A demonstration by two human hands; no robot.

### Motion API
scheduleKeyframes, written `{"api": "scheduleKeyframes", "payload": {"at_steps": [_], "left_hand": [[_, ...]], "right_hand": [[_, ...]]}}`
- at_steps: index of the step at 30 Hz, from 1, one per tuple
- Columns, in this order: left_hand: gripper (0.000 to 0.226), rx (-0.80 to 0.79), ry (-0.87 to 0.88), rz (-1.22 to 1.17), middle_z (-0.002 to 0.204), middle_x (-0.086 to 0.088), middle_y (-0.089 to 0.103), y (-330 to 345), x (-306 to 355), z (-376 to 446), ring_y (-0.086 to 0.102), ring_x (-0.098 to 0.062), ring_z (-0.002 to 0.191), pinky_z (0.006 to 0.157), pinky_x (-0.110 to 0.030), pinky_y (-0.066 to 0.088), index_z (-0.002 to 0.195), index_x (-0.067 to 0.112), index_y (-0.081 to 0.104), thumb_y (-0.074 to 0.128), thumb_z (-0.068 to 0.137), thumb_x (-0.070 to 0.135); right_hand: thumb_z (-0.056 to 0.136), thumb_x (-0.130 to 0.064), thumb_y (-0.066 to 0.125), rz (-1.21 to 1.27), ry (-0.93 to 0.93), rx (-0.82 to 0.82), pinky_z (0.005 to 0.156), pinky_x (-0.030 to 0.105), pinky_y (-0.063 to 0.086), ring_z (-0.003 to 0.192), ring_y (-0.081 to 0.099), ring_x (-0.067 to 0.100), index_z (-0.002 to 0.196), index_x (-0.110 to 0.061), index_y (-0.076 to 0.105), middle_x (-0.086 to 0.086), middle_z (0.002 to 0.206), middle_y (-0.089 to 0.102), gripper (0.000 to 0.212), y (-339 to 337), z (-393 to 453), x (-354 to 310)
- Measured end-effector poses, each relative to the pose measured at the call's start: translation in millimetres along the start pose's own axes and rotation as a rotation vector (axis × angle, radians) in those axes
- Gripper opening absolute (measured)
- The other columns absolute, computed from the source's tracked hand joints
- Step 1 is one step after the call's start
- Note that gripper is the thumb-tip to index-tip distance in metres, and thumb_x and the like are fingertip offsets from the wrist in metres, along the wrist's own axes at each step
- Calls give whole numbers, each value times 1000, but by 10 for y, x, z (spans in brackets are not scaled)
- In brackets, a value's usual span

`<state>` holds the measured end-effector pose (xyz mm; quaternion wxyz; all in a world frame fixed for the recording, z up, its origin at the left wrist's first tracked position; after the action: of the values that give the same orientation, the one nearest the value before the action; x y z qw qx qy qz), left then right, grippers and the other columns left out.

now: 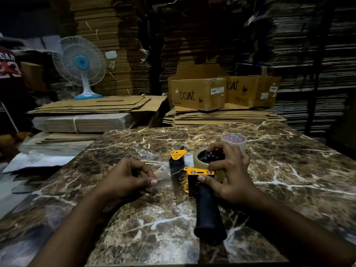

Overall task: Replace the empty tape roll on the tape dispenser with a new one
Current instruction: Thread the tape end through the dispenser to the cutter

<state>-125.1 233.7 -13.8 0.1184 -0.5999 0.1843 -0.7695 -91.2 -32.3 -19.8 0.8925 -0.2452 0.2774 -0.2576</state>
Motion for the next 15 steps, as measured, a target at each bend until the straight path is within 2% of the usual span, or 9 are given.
{"api": "scheduleKeyframes", "payload": {"at_steps": [3, 5, 8, 15], "left_hand": [[26, -15, -2, 44, 60, -10, 69, -83, -32, -23, 62, -14, 55, 55, -25, 50, 70, 3, 74, 88, 62, 23], [16, -8, -4, 53, 61, -10, 69, -137, -46, -47, 62, -15, 56, 55, -25, 50, 70, 2, 75, 84, 62, 13], [15, 3, 0, 68, 63, -12, 70, -138, -40, -55, 63, -16, 58, 55, -23, 51, 69, 3, 75, 83, 60, 11], [19, 41, -1, 64, 67, -18, 73, -250, -54, -77, 67, -22, 60, 56, -29, 57, 72, -2, 74, 82, 60, 10]], "right_hand": [[69, -66, 66, 18, -1, 12, 83, 34, 17, 116, 43, 13, 64, -29, 71, -19, 120, 48, 39, -21, 0, -6], [69, -65, 66, 27, -7, 16, 83, 35, 17, 115, 43, 13, 64, -29, 71, -23, 118, 45, 37, -30, 0, -12], [69, -65, 66, 37, -8, 11, 84, 35, 17, 115, 42, 12, 62, -27, 71, -27, 116, 43, 39, -32, 4, -15], [68, -68, 66, 61, 20, -20, 87, 40, 22, 115, 43, 13, 65, -31, 73, -20, 117, 52, 38, -30, 9, 8]]}}
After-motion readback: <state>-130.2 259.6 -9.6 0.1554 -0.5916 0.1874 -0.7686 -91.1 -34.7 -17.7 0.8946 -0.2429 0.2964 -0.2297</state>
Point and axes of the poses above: each hand's wrist, its own z-axis towards the middle knuckle, its own y-axis out of the palm, x = y × z, the point moved 5 cm from there along z, towards the middle knuckle
